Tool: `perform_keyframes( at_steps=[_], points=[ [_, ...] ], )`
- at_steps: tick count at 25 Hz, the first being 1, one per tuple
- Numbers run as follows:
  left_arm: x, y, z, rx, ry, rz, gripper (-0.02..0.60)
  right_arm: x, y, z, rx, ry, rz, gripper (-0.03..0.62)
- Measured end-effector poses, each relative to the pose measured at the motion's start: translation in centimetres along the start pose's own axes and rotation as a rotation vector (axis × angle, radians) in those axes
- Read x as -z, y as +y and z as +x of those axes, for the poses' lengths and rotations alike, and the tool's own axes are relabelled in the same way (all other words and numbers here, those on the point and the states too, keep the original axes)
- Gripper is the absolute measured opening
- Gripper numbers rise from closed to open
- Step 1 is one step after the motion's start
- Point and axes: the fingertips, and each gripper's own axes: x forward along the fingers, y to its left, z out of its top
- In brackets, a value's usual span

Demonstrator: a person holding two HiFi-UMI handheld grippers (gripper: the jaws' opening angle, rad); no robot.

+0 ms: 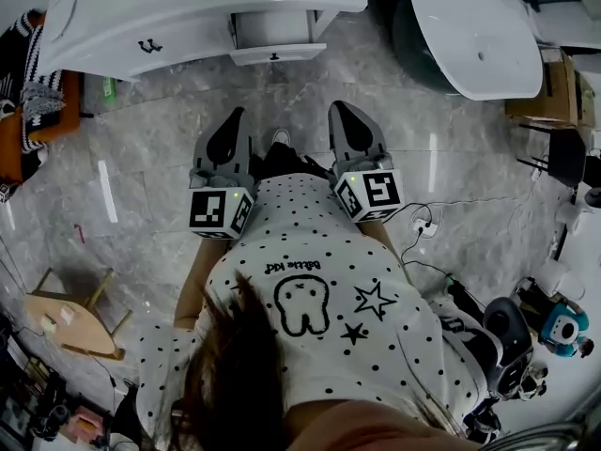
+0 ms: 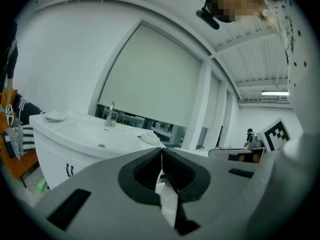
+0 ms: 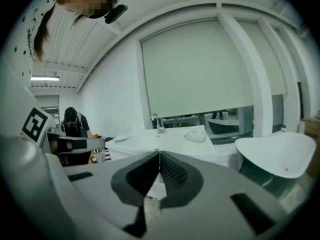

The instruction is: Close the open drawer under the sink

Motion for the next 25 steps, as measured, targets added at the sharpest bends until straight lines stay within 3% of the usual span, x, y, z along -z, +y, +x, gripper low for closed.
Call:
perform_keyframes(
  at_steps=[13, 25],
  points=[
    [-0.2, -1.0, 3.0, -0.022, 0.008, -0.007, 0.008, 0.3, -3.3, 1.4, -0.008, 0.022, 0.021, 0.014],
    [-2.5, 3.8, 8.2, 0.001, 0.033, -0.028, 0.008, -1.3, -3.8, 7.5, 0.045, 0.042, 0.02, 0.014]
  ],
)
